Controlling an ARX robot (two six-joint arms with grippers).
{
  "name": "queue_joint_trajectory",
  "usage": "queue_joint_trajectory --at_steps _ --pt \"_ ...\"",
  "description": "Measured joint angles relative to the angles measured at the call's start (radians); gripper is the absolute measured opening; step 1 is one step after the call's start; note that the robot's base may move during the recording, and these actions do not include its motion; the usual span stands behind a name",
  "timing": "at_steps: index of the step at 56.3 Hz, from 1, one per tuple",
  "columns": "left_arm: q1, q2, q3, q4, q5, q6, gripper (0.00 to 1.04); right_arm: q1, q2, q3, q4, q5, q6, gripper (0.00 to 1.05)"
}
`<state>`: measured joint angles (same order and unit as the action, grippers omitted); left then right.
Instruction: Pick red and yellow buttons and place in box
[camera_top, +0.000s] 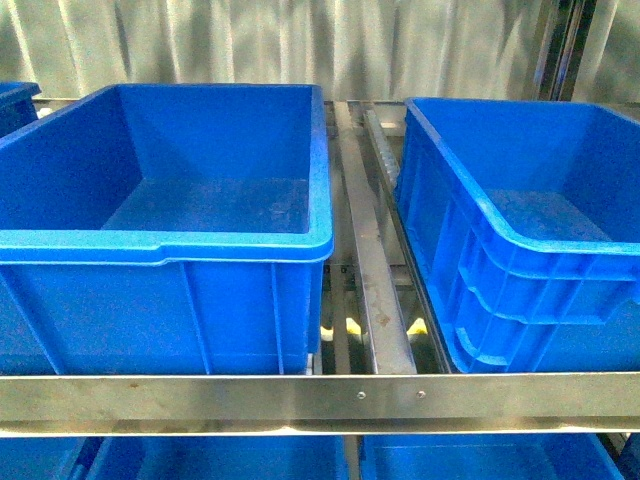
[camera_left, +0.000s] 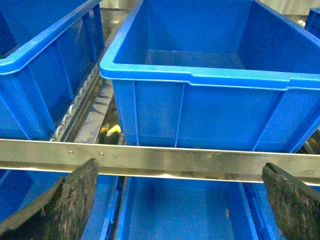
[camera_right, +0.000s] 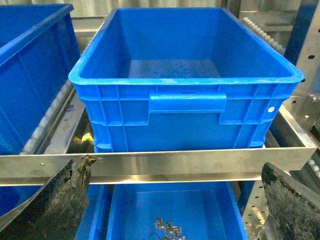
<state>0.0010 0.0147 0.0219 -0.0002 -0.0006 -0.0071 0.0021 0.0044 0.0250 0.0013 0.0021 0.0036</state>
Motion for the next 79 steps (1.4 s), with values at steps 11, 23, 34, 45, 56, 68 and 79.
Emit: queue_joint_trajectory --at_steps 11,23,34,45,56,68,79 --pt "0.0 0.0 0.0 0.0 0.0 0.0 0.97 0.0 0.0 0.0 0.0 0.0 0.0 0.99" --pt "0.0 0.0 0.0 0.0 0.0 0.0 0.97 0.0 0.0 0.0 0.0 0.0 0.0 0.99" --pt "0.0 0.0 0.0 0.0 0.003 0.0 0.97 0.0 0.0 0.0 -0.001 0.004 0.0 0.99" --pt "0.0 0.0 0.0 0.0 0.001 0.0 0.97 0.0 0.0 0.0 -0.001 0.001 0.0 0.99" --pt "0.0 0.0 0.0 0.0 0.001 0.0 0.97 0.0 0.0 0.0 -0.002 0.001 0.0 0.99" --pt "0.0 0.0 0.0 0.0 0.0 0.0 0.97 0.0 -0.001 0.0 -0.002 0.0 0.0 0.99" --pt "0.0 0.0 0.0 0.0 0.0 0.0 0.97 0.0 -0.001 0.0 -0.003 0.0 0.0 0.99"
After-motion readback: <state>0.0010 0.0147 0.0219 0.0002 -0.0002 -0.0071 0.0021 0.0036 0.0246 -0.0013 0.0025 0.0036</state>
